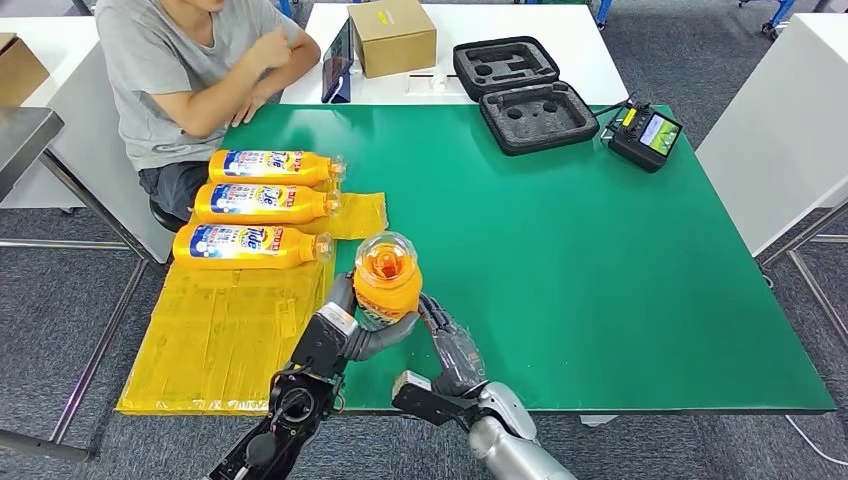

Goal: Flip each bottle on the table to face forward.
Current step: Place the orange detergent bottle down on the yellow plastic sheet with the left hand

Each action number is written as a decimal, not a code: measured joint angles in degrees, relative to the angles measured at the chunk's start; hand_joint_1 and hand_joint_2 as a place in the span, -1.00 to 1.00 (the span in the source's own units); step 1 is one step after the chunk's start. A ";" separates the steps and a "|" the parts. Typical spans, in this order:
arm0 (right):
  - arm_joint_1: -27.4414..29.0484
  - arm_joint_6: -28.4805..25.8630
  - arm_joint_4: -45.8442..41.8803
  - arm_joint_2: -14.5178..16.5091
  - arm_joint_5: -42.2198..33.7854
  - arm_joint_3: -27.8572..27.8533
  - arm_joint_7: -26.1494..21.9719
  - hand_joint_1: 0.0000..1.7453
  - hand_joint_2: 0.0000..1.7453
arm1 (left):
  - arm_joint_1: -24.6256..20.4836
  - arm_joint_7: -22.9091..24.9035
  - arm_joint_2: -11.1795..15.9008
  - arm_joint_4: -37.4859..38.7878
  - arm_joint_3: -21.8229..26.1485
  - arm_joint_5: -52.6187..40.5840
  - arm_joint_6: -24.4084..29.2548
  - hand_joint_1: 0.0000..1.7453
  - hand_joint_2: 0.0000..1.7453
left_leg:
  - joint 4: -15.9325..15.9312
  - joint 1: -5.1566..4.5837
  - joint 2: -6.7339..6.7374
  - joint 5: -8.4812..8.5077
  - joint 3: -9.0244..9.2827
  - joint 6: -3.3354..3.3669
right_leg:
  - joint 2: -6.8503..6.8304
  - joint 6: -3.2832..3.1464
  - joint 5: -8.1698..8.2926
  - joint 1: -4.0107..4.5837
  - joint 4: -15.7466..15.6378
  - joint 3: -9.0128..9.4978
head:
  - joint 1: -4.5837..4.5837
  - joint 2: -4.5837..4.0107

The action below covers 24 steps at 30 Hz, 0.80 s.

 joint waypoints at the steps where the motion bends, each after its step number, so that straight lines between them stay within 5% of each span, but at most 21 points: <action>1: 0.07 0.11 -0.11 0.05 0.02 -0.17 -0.02 -1.00 1.00 | 0.02 -0.23 0.13 -0.23 0.00 0.01 0.00 1.00 1.00 | 0.00 0.00 0.00 0.00 0.00 0.00 | 0.00 0.00 0.00 0.00 0.00 0.00 | -0.01 0.00; 17: 0.40 0.85 -0.30 0.48 0.13 -1.43 -0.29 -1.00 1.00 | -0.05 -1.53 0.52 -1.05 -0.01 -0.58 1.01 1.00 1.00 | 0.00 0.00 0.00 0.00 0.00 0.00 | 0.00 0.00 0.00 0.00 0.00 0.00 | -0.01 0.00; 24: 1.42 1.80 -0.82 0.46 0.16 -2.01 -0.32 -1.00 1.00 | -3.06 9.24 2.68 -0.26 0.24 -22.30 6.74 1.00 1.00 | 0.00 0.00 0.01 0.01 0.00 -0.01 | 0.00 0.00 0.00 0.01 0.01 0.01 | 0.00 0.00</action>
